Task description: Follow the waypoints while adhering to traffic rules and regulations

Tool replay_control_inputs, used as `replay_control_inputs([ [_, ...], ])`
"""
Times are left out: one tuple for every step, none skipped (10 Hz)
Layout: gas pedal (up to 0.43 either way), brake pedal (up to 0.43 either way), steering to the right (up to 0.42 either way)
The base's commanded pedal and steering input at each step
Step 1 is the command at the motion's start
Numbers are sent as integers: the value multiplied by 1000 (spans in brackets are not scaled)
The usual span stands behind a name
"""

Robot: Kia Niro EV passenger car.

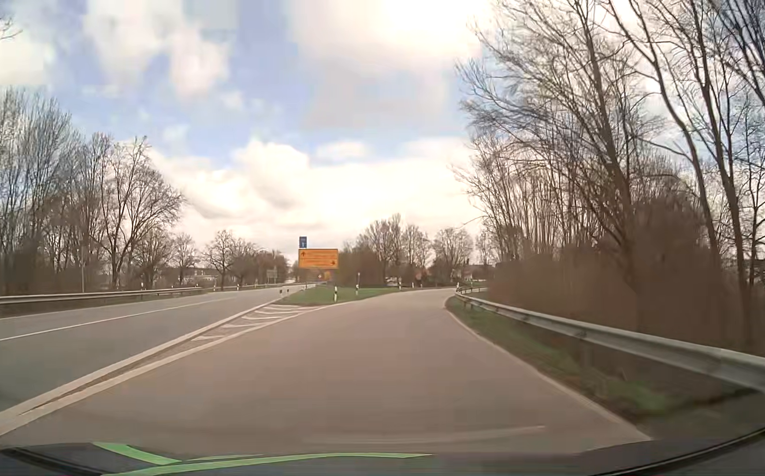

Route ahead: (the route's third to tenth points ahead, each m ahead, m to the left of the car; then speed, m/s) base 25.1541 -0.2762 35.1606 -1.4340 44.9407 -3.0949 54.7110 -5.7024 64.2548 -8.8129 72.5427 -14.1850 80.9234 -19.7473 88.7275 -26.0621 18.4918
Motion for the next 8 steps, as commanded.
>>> replay_control_inputs([
  [0,0,13],
  [0,0,14],
  [0,30,14],
  [0,73,14],
  [0,91,15],
  [0,116,15],
  [0,128,16],
  [0,134,16],
])
